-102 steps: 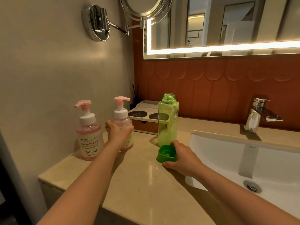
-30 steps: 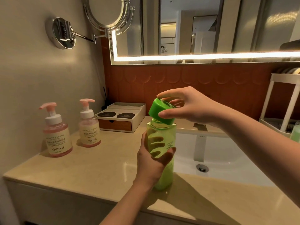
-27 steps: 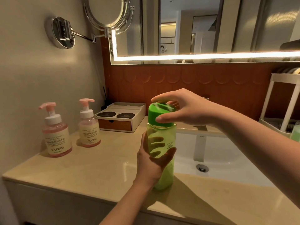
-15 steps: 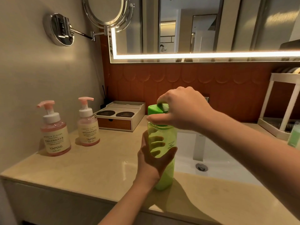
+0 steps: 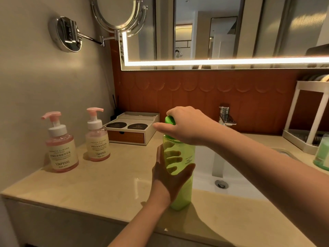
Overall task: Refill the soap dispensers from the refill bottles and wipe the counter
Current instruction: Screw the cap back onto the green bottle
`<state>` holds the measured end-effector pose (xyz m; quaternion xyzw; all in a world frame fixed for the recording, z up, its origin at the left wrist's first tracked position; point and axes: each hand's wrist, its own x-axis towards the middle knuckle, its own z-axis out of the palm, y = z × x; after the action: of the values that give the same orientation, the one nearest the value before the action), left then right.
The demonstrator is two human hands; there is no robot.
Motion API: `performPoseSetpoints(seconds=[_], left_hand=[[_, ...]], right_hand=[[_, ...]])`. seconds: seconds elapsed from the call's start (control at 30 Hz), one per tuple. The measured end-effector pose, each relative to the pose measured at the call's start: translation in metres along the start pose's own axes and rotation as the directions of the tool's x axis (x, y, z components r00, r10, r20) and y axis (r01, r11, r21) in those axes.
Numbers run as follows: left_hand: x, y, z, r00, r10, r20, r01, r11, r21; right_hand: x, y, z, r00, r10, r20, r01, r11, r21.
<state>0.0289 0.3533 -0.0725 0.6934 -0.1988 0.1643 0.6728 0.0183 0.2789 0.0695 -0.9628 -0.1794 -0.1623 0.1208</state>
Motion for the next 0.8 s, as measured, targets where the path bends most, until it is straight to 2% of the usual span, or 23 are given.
performPoseSetpoints(seconds=[0.07,0.13,0.2,0.33,0.4,0.5,0.6,0.7,0.8], left_hand=[[-0.001,0.000,0.000,1.000,0.020,-0.008,-0.020,1.000,0.002],[-0.001,0.000,-0.001,1.000,0.028,-0.006,-0.028,1.000,-0.008],[-0.001,0.001,-0.002,1.000,0.021,0.016,-0.020,1.000,-0.013],[-0.002,0.003,-0.001,1.000,-0.010,0.028,0.011,0.999,-0.033],[-0.002,0.004,-0.001,1.000,-0.012,0.023,0.012,1.000,-0.025],[-0.002,0.004,-0.001,1.000,-0.009,0.019,0.010,0.999,-0.045],[-0.003,0.004,0.000,1.000,0.007,0.016,-0.006,0.999,-0.045],[-0.003,0.003,-0.001,1.000,0.005,0.009,-0.005,0.999,-0.049],[0.000,0.001,0.002,1.000,-0.004,0.005,0.004,1.000,-0.017]], right_hand=[[0.001,0.000,-0.011,0.980,0.017,0.197,-0.025,0.999,0.037],[0.000,0.004,-0.026,0.930,0.016,0.367,-0.097,0.975,0.201],[-0.005,0.010,-0.038,0.906,-0.021,0.422,-0.118,0.947,0.299],[-0.013,0.024,-0.050,0.902,-0.070,0.426,-0.033,0.972,0.232],[-0.013,0.025,-0.054,0.914,-0.084,0.396,0.023,0.987,0.156],[-0.008,0.021,-0.051,0.967,-0.071,0.244,0.067,0.997,0.025],[0.000,0.017,-0.038,0.996,0.024,0.084,-0.017,0.997,-0.081],[0.003,0.014,-0.023,0.995,0.069,-0.071,-0.086,0.956,-0.279],[0.004,0.010,-0.008,0.996,0.035,-0.084,-0.058,0.956,-0.288]])
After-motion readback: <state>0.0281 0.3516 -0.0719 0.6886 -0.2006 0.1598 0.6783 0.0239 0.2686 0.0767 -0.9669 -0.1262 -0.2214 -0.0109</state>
